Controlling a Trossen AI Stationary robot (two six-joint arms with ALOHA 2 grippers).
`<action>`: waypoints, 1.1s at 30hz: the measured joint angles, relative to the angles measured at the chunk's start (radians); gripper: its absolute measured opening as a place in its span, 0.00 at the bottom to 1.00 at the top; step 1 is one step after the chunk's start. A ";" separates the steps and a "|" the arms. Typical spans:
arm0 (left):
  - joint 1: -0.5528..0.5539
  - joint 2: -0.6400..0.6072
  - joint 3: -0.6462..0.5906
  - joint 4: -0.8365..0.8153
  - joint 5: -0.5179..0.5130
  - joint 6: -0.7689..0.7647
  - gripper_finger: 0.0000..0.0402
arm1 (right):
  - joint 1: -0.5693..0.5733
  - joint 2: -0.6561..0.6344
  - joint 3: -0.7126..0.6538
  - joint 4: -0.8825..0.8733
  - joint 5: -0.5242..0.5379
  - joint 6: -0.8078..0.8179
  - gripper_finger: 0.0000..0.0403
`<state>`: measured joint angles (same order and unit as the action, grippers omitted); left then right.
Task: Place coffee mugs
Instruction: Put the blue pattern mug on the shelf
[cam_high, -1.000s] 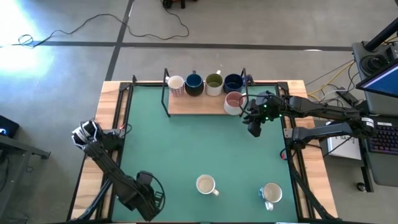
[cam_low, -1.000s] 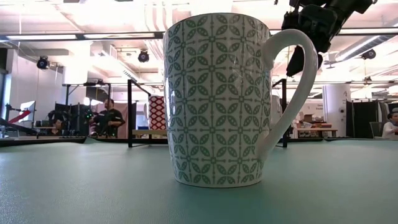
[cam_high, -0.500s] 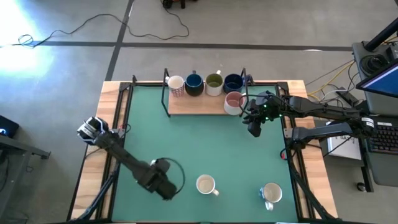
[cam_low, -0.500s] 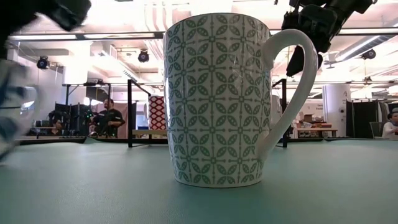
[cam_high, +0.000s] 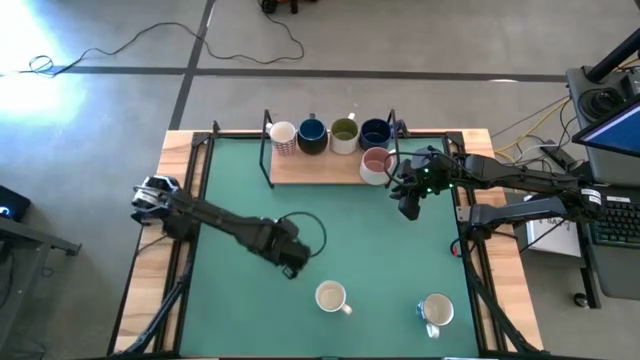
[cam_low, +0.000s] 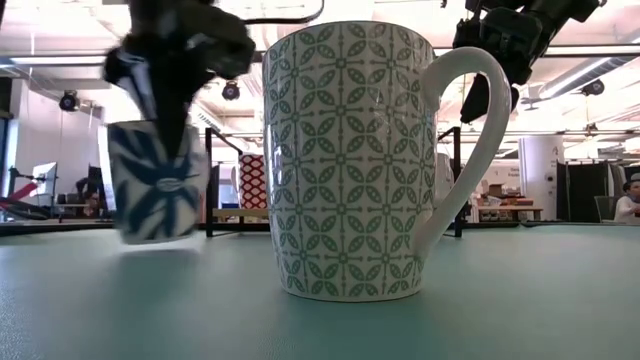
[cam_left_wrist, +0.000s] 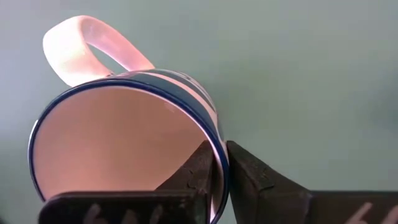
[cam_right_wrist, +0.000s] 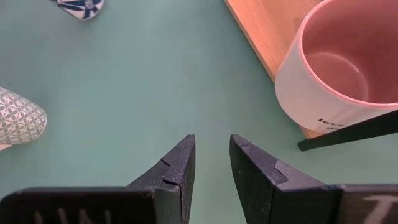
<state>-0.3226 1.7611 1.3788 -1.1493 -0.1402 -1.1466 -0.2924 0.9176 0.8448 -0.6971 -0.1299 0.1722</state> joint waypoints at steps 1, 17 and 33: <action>0.019 -0.001 0.002 0.014 0.001 0.025 0.04 | 0.000 0.000 0.000 0.000 0.000 0.000 0.22; 0.338 0.002 0.154 0.023 0.002 0.359 0.04 | 0.000 0.000 0.000 0.000 0.000 0.000 0.22; 0.544 0.002 0.192 0.025 0.029 0.423 0.04 | 0.000 0.000 0.000 0.000 0.000 0.000 0.22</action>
<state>0.2212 1.7634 1.5703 -1.1240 -0.1107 -0.7241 -0.2928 0.9176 0.8448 -0.6970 -0.1299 0.1722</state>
